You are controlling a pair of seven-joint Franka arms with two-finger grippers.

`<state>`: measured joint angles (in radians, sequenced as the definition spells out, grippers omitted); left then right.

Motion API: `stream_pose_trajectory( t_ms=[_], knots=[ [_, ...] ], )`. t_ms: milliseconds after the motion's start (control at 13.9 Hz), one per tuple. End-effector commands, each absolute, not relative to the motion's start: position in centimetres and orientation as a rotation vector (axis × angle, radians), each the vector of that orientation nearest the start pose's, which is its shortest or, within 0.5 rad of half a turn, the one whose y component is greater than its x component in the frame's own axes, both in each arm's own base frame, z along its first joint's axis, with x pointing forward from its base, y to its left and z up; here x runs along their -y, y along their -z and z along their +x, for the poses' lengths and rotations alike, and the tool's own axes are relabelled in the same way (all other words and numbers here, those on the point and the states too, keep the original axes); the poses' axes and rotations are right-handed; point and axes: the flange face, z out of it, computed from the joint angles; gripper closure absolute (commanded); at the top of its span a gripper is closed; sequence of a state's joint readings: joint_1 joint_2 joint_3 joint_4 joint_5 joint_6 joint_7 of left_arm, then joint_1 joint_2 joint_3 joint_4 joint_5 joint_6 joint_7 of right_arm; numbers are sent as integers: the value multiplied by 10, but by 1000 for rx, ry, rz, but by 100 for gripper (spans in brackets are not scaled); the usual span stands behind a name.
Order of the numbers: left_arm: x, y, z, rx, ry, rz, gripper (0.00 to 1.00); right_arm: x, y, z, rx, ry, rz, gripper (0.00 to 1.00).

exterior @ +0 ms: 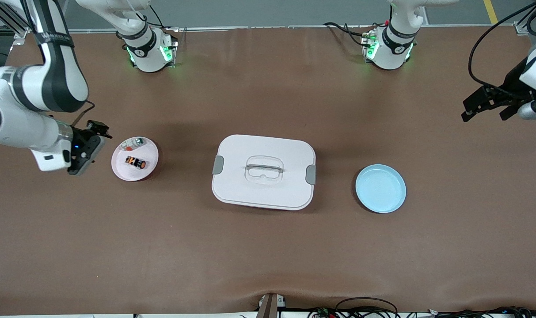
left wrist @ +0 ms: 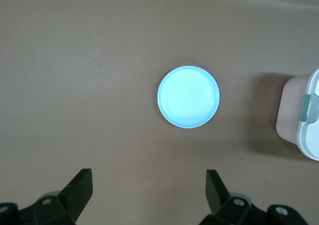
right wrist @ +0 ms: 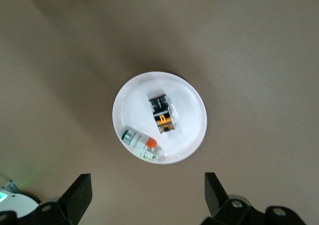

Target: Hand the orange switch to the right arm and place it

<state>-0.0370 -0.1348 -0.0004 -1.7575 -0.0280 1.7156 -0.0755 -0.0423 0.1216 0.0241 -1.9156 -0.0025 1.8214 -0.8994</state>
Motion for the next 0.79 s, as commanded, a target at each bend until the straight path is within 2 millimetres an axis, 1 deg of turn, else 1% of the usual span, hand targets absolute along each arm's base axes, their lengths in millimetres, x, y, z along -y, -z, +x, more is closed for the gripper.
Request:
stream_pose_trajectory(
  t_ms=[0,72,216,361,505,649,722],
  knots=[
    [25,-640,519,31,126,-3172,0,10,-462,571,1047,-376,-2901,0],
    [26,-644,519,26,134,-3172,0,9,-481,574,932,-386,-2942,0],
    [25,-641,516,25,95,-3172,0,8,-514,577,672,-373,-3033,0],
    [24,-641,509,28,90,-3170,0,7,-537,578,410,-350,-3098,0],
    [23,-641,502,33,95,-3168,0,8,-553,577,227,-343,-3130,0],
    [23,-644,505,30,112,-3165,0,11,-569,579,48,-307,-3153,0],
    [25,-644,505,32,112,-3161,0,13,-573,579,-1,-299,-3157,0]
  ],
)
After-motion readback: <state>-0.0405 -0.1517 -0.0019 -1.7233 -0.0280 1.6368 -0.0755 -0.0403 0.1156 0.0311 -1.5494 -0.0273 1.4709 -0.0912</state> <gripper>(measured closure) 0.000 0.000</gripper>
